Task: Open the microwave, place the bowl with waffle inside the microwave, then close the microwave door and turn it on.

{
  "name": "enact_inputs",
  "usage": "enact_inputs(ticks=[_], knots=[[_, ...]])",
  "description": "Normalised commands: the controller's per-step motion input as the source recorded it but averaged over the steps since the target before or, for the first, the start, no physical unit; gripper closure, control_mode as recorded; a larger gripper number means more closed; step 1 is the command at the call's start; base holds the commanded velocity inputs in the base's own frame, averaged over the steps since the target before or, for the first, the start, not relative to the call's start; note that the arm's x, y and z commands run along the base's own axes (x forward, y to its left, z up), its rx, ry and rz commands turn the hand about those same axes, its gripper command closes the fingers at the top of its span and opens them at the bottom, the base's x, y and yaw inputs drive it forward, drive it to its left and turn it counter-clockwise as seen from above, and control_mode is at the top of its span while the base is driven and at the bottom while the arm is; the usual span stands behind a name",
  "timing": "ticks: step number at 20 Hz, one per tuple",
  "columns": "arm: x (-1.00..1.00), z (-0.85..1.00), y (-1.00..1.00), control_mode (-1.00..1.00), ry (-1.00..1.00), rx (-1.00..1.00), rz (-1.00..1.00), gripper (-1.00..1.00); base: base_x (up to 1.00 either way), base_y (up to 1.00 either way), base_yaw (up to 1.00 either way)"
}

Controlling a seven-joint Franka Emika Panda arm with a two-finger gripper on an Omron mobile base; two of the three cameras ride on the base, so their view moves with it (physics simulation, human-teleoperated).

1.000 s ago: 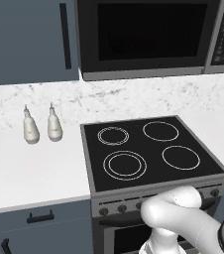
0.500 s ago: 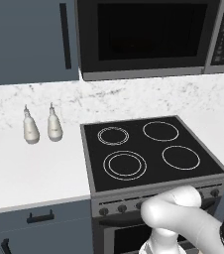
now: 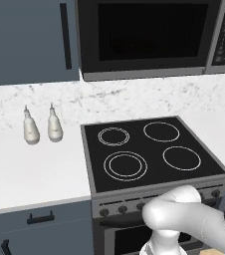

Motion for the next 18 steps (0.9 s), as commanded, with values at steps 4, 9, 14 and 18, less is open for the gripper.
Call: enact_inputs(ticks=[4,9,14,18], knots=[[0.61,0.00,-0.31,-1.00,0.00,0.00,0.00,1.00,0.00,0.00,0.00],[0.63,-0.04,-0.18,-1.00,0.00,0.00,0.00,1.00,0.00,0.00,0.00],[0.64,-0.21,-0.16,-1.00,0.00,0.00,0.00,1.00,0.00,0.00,0.00],[0.52,-0.27,-0.14,-1.00,0.00,0.00,0.00,1.00,0.00,0.00,0.00]])
